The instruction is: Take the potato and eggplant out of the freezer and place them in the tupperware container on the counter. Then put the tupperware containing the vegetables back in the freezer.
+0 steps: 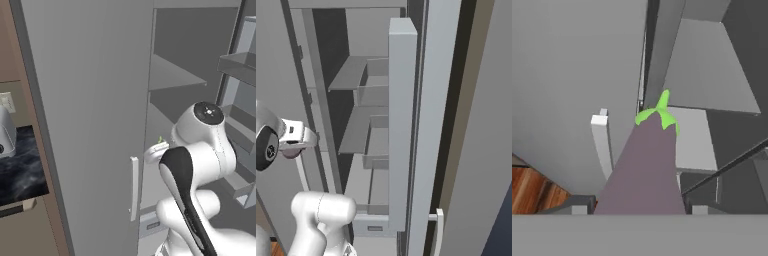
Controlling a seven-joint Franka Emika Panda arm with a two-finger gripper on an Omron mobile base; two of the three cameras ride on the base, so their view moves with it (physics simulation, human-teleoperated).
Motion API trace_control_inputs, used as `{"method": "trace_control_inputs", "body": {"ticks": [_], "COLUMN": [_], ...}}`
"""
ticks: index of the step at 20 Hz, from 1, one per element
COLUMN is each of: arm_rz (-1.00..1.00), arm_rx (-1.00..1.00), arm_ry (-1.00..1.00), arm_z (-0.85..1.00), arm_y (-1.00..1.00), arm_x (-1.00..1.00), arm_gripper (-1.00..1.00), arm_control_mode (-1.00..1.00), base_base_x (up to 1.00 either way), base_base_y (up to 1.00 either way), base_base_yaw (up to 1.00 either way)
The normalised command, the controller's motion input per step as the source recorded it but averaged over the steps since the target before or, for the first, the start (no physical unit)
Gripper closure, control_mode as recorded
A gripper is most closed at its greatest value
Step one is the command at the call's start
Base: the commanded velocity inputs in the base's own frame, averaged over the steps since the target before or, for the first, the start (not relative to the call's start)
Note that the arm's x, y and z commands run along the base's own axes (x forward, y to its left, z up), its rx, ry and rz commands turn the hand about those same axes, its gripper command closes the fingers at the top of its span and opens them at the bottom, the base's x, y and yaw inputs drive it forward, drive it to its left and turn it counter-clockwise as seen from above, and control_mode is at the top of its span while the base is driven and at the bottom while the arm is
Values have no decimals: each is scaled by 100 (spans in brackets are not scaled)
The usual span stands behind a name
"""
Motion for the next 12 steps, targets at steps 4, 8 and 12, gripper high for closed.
{"method": "trace_control_inputs", "body": {"ticks": [4, 8, 12], "arm_rz": [-14, -14, -9], "arm_rx": [0, 1, 15], "arm_ry": [0, 0, 0], "arm_z": [54, 34, 22], "arm_y": [0, 0, -7], "arm_x": [-53, -37, -34], "arm_gripper": [100, 100, 100], "arm_control_mode": [-100, -100, -100], "base_base_x": [0, 0, 0], "base_base_y": [0, 0, 0], "base_base_yaw": [0, 0, 0]}}
